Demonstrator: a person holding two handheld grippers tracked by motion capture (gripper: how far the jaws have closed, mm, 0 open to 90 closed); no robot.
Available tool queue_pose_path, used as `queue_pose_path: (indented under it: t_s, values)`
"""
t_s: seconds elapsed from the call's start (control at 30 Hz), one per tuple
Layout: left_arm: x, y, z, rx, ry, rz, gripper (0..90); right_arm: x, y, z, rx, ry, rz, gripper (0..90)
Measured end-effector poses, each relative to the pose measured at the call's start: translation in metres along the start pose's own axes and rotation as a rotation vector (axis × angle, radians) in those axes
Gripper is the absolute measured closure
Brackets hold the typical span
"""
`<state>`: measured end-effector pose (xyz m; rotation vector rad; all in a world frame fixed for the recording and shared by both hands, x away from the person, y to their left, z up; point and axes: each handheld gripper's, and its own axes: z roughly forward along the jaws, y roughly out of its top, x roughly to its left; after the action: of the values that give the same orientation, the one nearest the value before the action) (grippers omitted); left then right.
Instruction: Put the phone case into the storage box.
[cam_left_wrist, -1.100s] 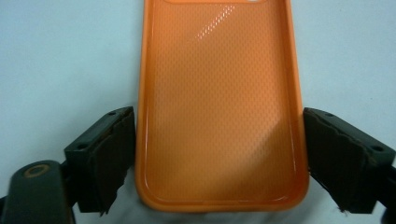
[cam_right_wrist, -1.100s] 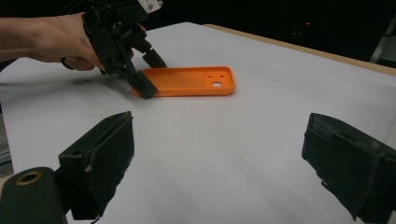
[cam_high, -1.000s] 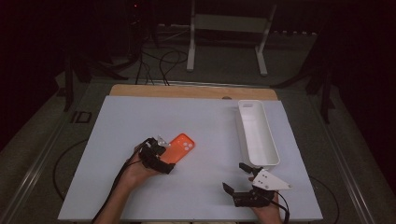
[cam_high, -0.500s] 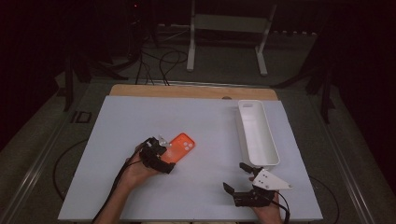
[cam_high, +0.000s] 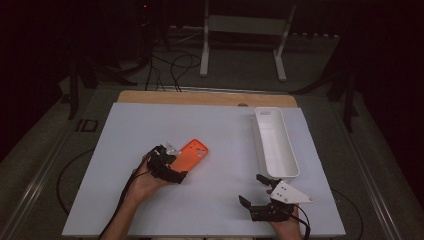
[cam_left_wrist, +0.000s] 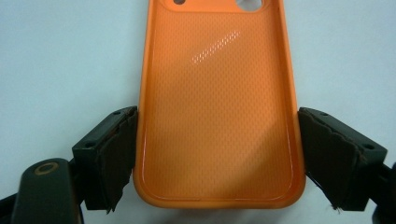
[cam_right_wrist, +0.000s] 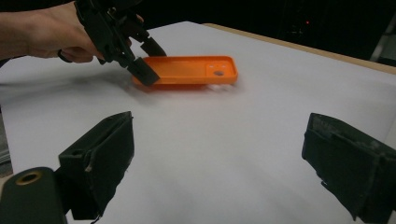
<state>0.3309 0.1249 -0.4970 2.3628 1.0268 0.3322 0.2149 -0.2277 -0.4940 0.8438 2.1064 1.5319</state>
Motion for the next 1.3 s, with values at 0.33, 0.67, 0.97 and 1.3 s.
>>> queue_pose_path:
  t_s: [0.33,0.67,0.97,1.3]
  values:
    - [-0.002,0.0,-0.009,-0.041,-0.008,0.001,16.8,0.0,0.0,0.002,0.006,0.002,0.003,9.3]
    - [-0.004,0.0,-0.022,-0.078,-0.015,0.016,16.8,-0.004,0.004,0.002,-0.01,0.01,0.045,9.2]
    - [-0.008,0.003,-0.037,-0.119,-0.019,0.031,16.8,-0.015,0.023,0.005,-0.02,0.022,0.108,9.2]
    - [-0.02,0.012,-0.054,-0.172,-0.027,0.082,16.8,-0.023,0.041,0.018,0.01,0.052,0.156,9.1]
